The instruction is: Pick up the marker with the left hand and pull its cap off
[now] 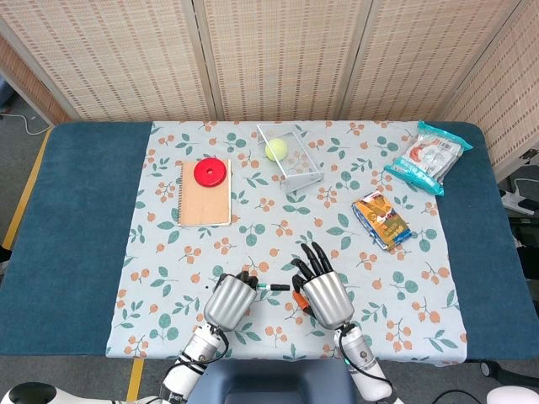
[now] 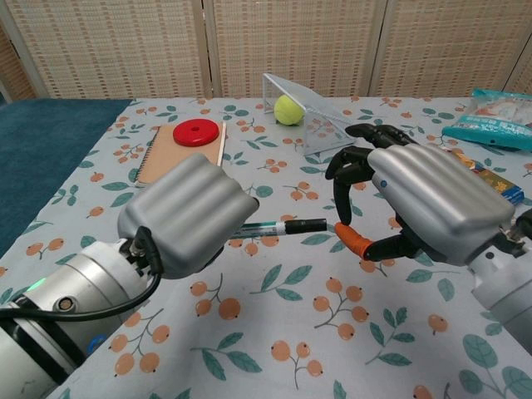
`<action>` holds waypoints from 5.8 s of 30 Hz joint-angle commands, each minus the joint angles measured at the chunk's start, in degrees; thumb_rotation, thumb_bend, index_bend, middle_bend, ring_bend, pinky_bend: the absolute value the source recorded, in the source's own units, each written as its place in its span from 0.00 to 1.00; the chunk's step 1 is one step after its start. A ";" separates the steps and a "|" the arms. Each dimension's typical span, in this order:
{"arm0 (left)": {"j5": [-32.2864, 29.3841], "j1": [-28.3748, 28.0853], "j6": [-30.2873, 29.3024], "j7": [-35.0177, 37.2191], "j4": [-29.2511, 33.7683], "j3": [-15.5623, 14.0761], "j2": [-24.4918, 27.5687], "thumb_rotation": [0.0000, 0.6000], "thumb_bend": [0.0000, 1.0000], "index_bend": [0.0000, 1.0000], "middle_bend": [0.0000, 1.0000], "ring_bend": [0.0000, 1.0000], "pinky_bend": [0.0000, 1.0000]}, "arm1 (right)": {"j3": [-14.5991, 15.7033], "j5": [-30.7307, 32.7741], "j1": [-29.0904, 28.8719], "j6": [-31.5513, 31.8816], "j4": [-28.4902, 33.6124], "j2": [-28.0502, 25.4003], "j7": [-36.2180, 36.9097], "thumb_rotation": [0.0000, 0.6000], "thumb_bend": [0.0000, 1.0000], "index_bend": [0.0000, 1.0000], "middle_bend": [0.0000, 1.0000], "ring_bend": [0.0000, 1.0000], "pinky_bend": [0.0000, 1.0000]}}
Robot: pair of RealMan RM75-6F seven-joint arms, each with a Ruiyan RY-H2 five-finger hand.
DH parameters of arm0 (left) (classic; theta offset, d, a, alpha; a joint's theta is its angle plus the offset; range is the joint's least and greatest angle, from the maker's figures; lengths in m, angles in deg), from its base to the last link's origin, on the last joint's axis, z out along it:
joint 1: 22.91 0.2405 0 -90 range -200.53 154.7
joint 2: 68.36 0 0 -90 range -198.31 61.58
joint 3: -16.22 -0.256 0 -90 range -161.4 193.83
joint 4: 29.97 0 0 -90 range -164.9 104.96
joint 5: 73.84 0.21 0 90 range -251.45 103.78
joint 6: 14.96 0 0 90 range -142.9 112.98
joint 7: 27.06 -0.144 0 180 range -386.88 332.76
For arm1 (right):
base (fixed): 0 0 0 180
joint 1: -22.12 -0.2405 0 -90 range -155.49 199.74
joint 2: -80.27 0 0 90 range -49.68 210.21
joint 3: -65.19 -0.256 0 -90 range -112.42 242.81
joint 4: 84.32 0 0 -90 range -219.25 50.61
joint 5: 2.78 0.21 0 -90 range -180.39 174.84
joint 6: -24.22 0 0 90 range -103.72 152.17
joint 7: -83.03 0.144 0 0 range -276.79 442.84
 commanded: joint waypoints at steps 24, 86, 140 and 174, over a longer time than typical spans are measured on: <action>1.55 -0.22 -0.76 0.15 1.06 -1.45 -0.72 1.00 0.64 0.94 1.00 0.87 1.00 | 0.09 -1.18 -0.33 -0.39 -2.11 3.53 1.52 1.00 0.21 0.53 0.22 0.00 0.00; 2.05 0.29 0.01 2.31 2.61 -1.61 0.78 1.00 0.63 0.94 1.00 0.88 1.00 | 1.08 -4.11 0.81 2.92 -5.59 6.00 4.17 1.00 0.38 1.00 0.52 0.20 0.00; -2.82 -0.56 3.07 3.47 -13.65 0.51 1.30 1.00 0.52 0.47 0.65 0.83 1.00 | 0.82 1.23 2.05 -1.20 -17.70 7.30 7.64 1.00 0.38 0.48 0.41 0.11 0.00; 15.77 19.65 -21.19 80.94 -5.32 -15.56 30.78 1.00 0.43 0.00 0.01 0.00 0.18 | 10.40 3.67 14.95 7.20 15.16 -40.44 13.76 1.00 0.20 0.00 0.00 0.00 0.00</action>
